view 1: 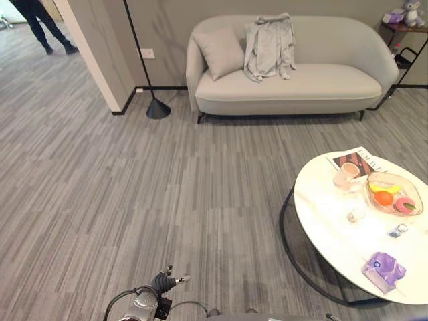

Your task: Hang the clothes on the sofa on the clothes rack.

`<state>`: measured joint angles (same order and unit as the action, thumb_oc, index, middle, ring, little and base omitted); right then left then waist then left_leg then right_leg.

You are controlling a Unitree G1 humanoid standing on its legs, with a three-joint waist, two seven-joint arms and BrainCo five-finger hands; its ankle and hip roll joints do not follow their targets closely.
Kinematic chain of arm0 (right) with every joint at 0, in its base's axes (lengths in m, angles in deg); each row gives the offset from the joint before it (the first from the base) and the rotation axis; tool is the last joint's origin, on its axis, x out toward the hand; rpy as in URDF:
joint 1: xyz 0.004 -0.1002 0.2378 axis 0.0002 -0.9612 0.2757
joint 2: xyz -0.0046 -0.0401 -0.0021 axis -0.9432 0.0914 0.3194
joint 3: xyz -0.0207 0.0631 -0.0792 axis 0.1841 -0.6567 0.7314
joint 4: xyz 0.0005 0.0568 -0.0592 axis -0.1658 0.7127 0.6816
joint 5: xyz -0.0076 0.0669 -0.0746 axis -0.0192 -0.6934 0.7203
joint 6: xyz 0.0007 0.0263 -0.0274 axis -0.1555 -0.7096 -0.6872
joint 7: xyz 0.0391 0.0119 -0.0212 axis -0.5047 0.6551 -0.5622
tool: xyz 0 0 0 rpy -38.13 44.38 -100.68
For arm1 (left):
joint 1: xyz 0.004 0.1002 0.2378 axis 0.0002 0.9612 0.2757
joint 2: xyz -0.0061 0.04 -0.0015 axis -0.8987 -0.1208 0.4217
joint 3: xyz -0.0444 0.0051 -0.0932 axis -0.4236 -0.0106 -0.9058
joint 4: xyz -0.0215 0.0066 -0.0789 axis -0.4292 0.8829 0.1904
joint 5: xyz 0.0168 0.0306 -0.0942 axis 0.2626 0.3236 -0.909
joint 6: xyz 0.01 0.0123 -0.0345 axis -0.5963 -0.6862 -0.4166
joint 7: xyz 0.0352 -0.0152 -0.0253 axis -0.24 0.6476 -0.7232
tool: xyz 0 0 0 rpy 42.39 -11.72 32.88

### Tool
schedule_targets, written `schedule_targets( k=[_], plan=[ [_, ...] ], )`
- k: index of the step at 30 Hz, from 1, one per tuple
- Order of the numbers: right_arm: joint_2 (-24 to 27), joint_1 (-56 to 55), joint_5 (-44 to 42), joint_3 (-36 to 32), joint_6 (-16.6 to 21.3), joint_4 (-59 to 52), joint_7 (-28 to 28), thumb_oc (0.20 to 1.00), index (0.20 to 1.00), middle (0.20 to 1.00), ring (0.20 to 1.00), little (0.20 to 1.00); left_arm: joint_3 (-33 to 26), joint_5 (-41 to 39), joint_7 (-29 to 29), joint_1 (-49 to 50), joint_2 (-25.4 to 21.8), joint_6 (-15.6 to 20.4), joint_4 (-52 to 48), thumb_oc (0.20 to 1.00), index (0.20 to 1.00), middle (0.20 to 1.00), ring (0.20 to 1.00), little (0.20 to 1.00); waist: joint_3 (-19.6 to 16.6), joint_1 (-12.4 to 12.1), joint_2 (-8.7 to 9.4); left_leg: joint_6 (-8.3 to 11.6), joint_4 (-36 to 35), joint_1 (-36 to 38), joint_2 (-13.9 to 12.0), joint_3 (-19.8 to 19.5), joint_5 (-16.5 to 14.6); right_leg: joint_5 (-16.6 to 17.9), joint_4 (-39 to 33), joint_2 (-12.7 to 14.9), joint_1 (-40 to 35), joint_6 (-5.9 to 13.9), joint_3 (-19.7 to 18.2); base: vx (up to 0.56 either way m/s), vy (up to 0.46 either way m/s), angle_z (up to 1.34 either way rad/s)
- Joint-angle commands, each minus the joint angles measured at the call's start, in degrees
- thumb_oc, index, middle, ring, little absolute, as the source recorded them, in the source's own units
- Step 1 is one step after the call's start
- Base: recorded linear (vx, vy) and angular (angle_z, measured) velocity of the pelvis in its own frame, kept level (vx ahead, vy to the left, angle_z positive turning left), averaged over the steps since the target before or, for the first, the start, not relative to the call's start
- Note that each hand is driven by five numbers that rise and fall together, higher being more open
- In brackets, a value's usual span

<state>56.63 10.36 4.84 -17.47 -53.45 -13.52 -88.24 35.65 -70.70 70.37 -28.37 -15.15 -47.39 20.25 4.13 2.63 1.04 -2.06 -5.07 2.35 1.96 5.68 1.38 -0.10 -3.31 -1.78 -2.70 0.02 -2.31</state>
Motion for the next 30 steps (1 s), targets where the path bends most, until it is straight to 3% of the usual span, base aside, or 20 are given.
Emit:
schedule_targets(
  k=[1, 20, 30],
  plan=[
    [1.3, 1.4, -0.5, 1.7, 1.5, -1.7, -0.1, 1.000, 1.000, 1.000, 1.000, 1.000, -0.7, -1.7, 0.5, -2.8, -1.2, 1.5, -0.6, 1.000, 1.000, 1.000, 1.000, 1.000, -0.3, -0.2, 0.09, 3.24, 0.1, 3.8, -1.0, 1.0, -5.4, -0.3, -0.6, 2.0, -0.1, 6.39, -4.7, 0.00, 0.000, 0.00],
    [2.2, 0.2, -0.1, 1.1, 1.5, -5.8, 0.1, 1.000, 1.000, 1.000, 1.000, 1.000, -1.0, -3.1, 0.7, -1.7, -0.7, 1.3, -1.5, 1.000, 1.000, 1.000, 1.000, 1.000, -0.3, -0.5, 0.54, 3.64, 0.1, 5.0, -1.7, 0.9, -5.7, -0.9, -0.6, 1.5, -1.0, 5.94, -4.6, 0.01, -0.024, -0.02],
    [1.2, -0.4, -1.0, 1.4, 1.8, -7.1, 0.1, 1.000, 1.000, 1.000, 1.000, 1.000, -2.6, -9.0, 0.9, 0.4, 0.4, 0.6, -3.3, 1.000, 1.000, 1.000, 1.000, 1.000, 0.4, -1.1, 0.79, 4.46, 0.1, 5.9, -3.1, 0.9, -5.1, -2.3, 1.6, -0.1, -0.3, 4.71, -4.6, 0.02, -0.062, -0.04]
  ],
)
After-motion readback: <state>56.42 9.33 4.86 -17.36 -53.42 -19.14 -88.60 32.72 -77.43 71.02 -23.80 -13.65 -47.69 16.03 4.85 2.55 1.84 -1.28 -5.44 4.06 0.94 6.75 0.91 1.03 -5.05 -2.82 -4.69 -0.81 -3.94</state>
